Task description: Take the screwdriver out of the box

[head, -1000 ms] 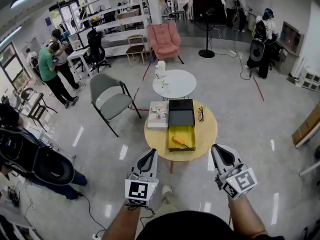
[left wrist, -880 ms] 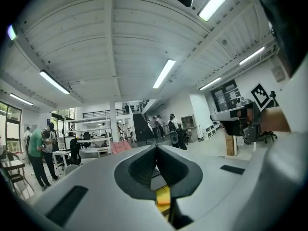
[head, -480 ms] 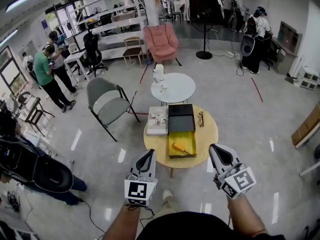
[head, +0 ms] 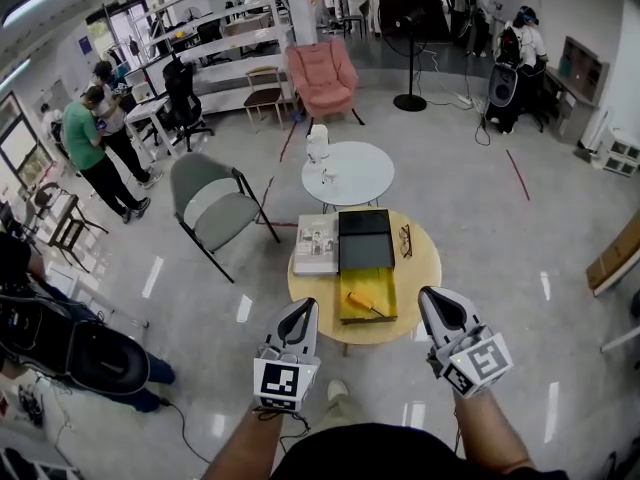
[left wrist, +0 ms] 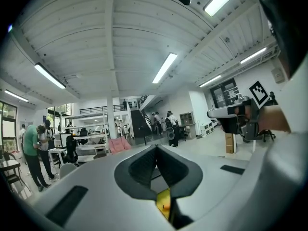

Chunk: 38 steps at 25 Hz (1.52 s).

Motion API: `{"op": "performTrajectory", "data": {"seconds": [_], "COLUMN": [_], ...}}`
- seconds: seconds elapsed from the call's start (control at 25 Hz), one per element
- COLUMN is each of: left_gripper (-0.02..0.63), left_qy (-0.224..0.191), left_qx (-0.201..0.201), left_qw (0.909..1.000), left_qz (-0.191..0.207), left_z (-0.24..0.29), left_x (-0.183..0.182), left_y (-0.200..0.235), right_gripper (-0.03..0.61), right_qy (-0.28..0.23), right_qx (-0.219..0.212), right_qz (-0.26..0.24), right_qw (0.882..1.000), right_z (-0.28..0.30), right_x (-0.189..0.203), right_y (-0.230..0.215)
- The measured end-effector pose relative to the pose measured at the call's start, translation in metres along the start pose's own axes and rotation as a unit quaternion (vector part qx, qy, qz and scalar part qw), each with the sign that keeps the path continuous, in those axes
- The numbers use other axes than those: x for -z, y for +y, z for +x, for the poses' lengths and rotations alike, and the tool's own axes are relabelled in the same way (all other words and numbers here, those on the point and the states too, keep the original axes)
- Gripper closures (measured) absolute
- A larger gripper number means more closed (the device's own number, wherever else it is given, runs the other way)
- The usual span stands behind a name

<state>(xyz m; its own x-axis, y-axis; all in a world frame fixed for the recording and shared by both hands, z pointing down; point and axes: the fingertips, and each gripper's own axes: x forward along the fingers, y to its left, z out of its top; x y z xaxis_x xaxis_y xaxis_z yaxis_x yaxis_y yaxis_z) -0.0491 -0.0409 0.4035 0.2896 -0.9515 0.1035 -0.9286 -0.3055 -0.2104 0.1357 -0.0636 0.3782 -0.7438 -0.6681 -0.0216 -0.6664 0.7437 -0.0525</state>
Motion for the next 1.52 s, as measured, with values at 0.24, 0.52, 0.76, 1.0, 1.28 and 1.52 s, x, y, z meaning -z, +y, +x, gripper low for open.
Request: {"op": "performTrajectory", "data": {"seconds": [0.24, 0.52, 0.76, 1.0, 1.28, 1.52], "left_gripper": [0.600, 0.600, 0.600, 0.600, 0.600, 0.600], "left_qy": [0.007, 0.010, 0.011, 0.015, 0.009, 0.007], "left_qx": [0.011, 0.024, 0.034, 0.050, 0.059, 0.074], "left_qw": [0.9999, 0.9997, 0.9994, 0.9987, 0.9982, 0.9972], "left_qz": [0.002, 0.000, -0.001, -0.001, 0.001, 0.004], "left_z": [0.022, 0.050, 0.073, 0.094, 0.115, 0.125], "left_x": [0.003, 0.008, 0.015, 0.015, 0.027, 0.029], "left_y": [0.011, 0.032, 0.053, 0.071, 0.104, 0.125], "right_gripper": [0.563, 0.563, 0.563, 0.563, 0.563, 0.563], "right_qy": [0.006, 0.012, 0.017, 0.016, 0.014, 0.018], "right_qx": [0.007, 0.021, 0.034, 0.048, 0.058, 0.069], "right_qz": [0.006, 0.002, 0.002, 0.001, -0.004, -0.001], "right_qw": [1.000, 1.000, 0.999, 0.999, 0.998, 0.997], "right_z": [0.019, 0.046, 0.071, 0.096, 0.135, 0.157], "right_x": [0.003, 0.004, 0.007, 0.003, 0.005, 0.006], "right_y": [-0.014, -0.028, -0.039, -0.048, -0.051, -0.047]}}
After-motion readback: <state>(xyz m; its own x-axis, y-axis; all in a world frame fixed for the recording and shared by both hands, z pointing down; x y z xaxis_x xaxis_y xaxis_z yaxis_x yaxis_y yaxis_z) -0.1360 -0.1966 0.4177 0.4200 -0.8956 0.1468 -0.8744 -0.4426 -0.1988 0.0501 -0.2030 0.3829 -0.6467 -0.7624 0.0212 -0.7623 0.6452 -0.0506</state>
